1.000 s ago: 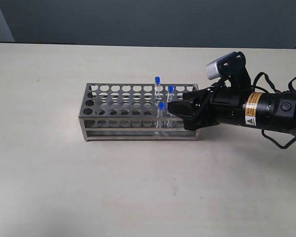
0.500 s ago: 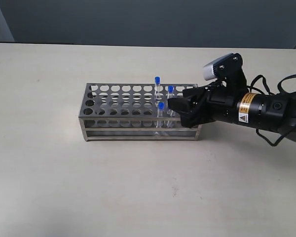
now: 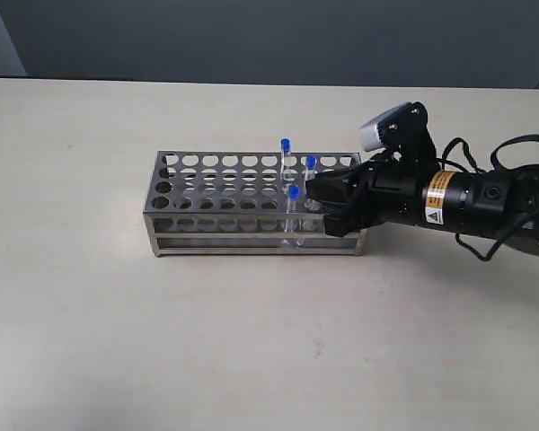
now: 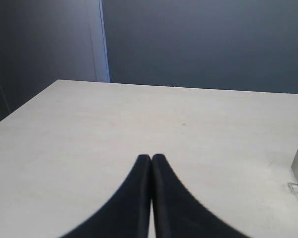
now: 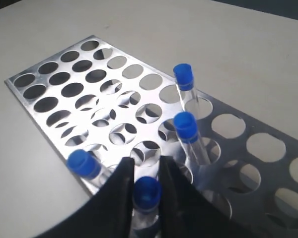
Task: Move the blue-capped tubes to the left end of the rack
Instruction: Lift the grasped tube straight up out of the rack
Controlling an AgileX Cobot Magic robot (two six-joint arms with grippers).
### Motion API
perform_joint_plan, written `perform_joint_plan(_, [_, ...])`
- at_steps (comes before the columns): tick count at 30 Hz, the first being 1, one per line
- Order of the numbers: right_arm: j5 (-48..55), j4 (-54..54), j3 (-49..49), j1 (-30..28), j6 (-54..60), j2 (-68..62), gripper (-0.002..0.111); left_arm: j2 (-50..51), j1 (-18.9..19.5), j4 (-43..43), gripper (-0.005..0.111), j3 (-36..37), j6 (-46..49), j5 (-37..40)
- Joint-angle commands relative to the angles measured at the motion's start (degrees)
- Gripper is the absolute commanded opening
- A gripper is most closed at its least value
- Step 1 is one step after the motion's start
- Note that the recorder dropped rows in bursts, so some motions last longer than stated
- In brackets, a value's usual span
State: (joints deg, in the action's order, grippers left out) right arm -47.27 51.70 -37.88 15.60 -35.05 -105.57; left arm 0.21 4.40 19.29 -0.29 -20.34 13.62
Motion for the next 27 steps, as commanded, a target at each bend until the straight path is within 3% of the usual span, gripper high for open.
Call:
perform_joint_plan(1, [-1.0, 3.65, -0.22, -0.14, -2.62, 3.09, 0.0, -0.21, -0.53, -0.16, 0.0, 0.19, -0.1, -0.31])
perform_joint_plan(11, [5.02, 4.52, -0.31, 0.18, -5.04, 18.25, 0.0, -0.21, -0.53, -0.16, 0.0, 0.19, -0.1, -0.31])
perform_joint_plan(16, [13.33, 5.02, -6.96, 5.73, -7.18, 20.51, 0.0, -0.21, -0.53, -0.16, 0.0, 0.19, -0.1, -0.31])
perform_joint_plan(23, [25.67, 7.2, -27.94, 18.56, -10.11, 8.1, 0.0, -0.21, -0.53, -0.16, 0.0, 0.19, -0.1, -0.31])
perform_joint_plan(27, [25.34, 8.11, -36.51, 20.16, -14.67, -2.36, 0.0, -0.21, -0.53, -0.16, 0.0, 0.19, -0.1, -0.31])
